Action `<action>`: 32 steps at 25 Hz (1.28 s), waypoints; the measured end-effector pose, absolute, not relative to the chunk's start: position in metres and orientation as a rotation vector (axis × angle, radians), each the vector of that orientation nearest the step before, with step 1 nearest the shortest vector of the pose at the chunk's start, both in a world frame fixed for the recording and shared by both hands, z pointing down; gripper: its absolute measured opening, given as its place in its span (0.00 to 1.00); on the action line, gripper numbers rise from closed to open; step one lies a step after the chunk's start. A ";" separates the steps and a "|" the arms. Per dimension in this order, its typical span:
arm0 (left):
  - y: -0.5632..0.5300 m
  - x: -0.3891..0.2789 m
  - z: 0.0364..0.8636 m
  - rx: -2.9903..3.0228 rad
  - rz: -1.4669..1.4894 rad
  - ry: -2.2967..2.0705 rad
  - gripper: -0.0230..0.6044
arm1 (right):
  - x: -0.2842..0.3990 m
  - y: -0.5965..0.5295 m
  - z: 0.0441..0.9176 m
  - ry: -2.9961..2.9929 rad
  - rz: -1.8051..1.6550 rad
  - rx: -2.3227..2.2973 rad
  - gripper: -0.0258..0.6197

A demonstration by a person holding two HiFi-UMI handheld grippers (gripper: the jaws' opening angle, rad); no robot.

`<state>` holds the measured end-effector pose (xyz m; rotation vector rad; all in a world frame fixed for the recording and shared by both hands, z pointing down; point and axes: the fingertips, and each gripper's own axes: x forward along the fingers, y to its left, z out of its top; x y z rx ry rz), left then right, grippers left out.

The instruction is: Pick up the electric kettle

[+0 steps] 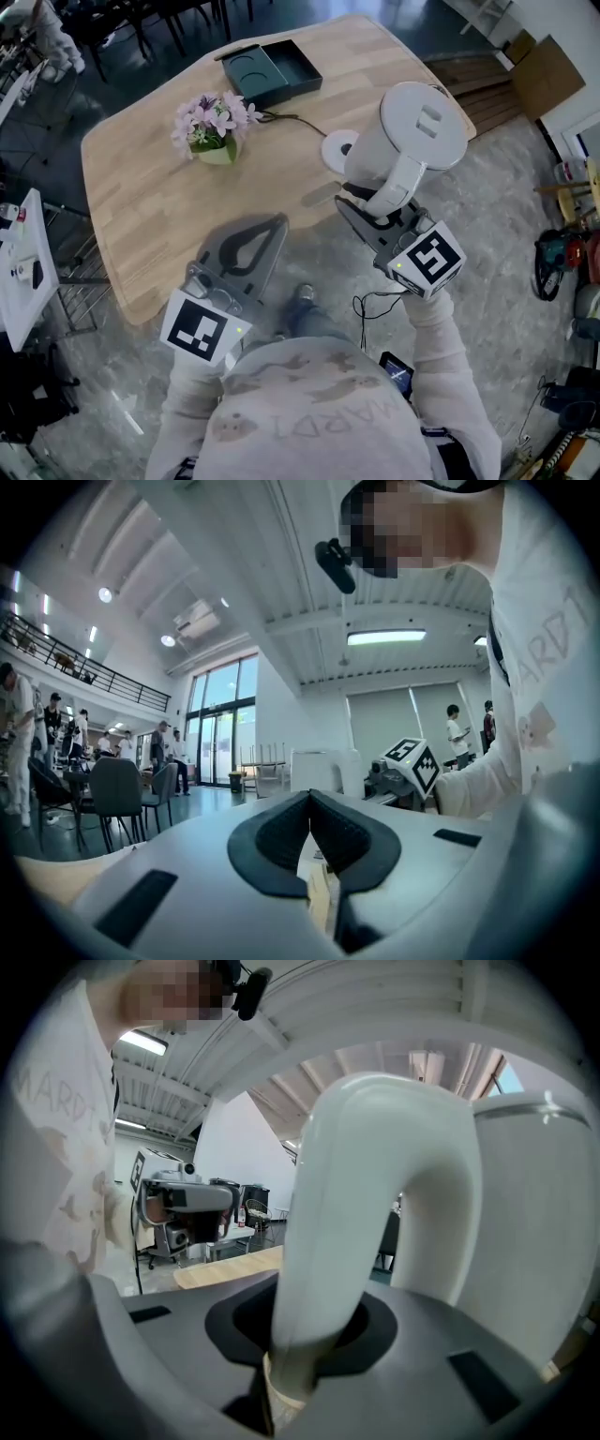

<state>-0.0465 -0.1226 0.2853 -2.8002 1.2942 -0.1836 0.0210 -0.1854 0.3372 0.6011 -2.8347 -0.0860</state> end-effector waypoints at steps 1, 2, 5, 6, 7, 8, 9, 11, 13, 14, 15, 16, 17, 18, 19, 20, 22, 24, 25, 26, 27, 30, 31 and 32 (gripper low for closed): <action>-0.119 -0.045 0.286 -2.814 -0.175 1.277 0.06 | 0.023 -0.174 0.333 -2.833 -0.093 0.613 0.16; -0.116 -0.043 0.286 -2.829 -0.162 1.259 0.06 | 0.025 -0.162 0.328 -2.832 -0.101 0.627 0.16; -0.104 -0.037 0.287 -2.863 -0.131 1.213 0.06 | 0.027 -0.127 0.313 -2.850 -0.130 0.660 0.16; -0.099 -0.035 0.287 -2.869 -0.126 1.198 0.06 | 0.027 -0.115 0.309 -2.854 -0.137 0.666 0.16; -0.094 -0.034 0.287 -2.875 -0.121 1.182 0.06 | 0.027 -0.104 0.306 -2.853 -0.140 0.672 0.16; -0.089 -0.033 0.286 -2.880 -0.117 1.168 0.06 | 0.027 -0.092 0.304 -2.852 -0.143 0.678 0.16; -0.084 -0.032 0.286 -2.885 -0.114 1.153 0.06 | 0.028 -0.082 0.302 -2.852 -0.144 0.684 0.16; -0.072 -0.029 0.285 -2.890 -0.110 1.123 0.06 | 0.028 -0.060 0.298 -2.852 -0.143 0.696 0.16; -0.058 -0.028 0.283 -2.895 -0.101 1.096 0.06 | 0.028 -0.040 0.294 -2.861 -0.135 0.709 0.16; -0.050 -0.027 0.281 -2.896 -0.091 1.085 0.06 | 0.028 -0.030 0.293 -2.866 -0.131 0.717 0.16; -0.042 -0.027 0.279 -2.894 -0.080 1.072 0.06 | 0.028 -0.020 0.292 -2.869 -0.126 0.726 0.16; -0.034 -0.027 0.276 -2.882 -0.069 1.055 0.06 | 0.028 -0.010 0.291 -2.874 -0.120 0.734 0.16; -0.026 -0.026 0.273 -2.865 -0.059 1.037 0.06 | 0.029 -0.001 0.290 -2.878 -0.115 0.742 0.16; -0.018 -0.025 0.271 -2.850 -0.053 1.022 0.06 | 0.030 0.008 0.288 -2.884 -0.110 0.749 0.16; -0.010 -0.023 0.269 -2.842 -0.051 1.011 0.06 | 0.032 0.016 0.287 -2.889 -0.107 0.758 0.16; -0.001 -0.022 0.268 -2.840 -0.050 1.002 0.06 | 0.033 0.025 0.285 -2.894 -0.105 0.767 0.16; 0.017 -0.019 0.269 -2.851 -0.054 0.997 0.06 | 0.036 0.041 0.282 -2.903 -0.105 0.786 0.16; 0.034 -0.019 0.270 -2.859 -0.055 0.993 0.06 | 0.035 0.056 0.280 -2.905 -0.114 0.797 0.16; 0.041 -0.020 0.270 -2.855 -0.050 0.985 0.06 | 0.034 0.062 0.280 -2.903 -0.121 0.799 0.16; 0.046 -0.022 0.269 -2.847 -0.044 0.976 0.06 | 0.032 0.068 0.279 -2.899 -0.130 0.798 0.16; 0.052 -0.022 0.268 -2.841 -0.040 0.970 0.06 | 0.030 0.073 0.278 -2.895 -0.140 0.797 0.16; 0.066 -0.022 0.263 -2.843 -0.041 0.973 0.06 | 0.029 0.086 0.272 -2.886 -0.175 0.797 0.16; 0.070 -0.021 0.261 -2.834 -0.037 0.967 0.06 | 0.030 0.089 0.270 -2.885 -0.187 0.798 0.16; 0.073 -0.020 0.259 -2.827 -0.035 0.963 0.06 | 0.031 0.093 0.267 -2.883 -0.198 0.800 0.16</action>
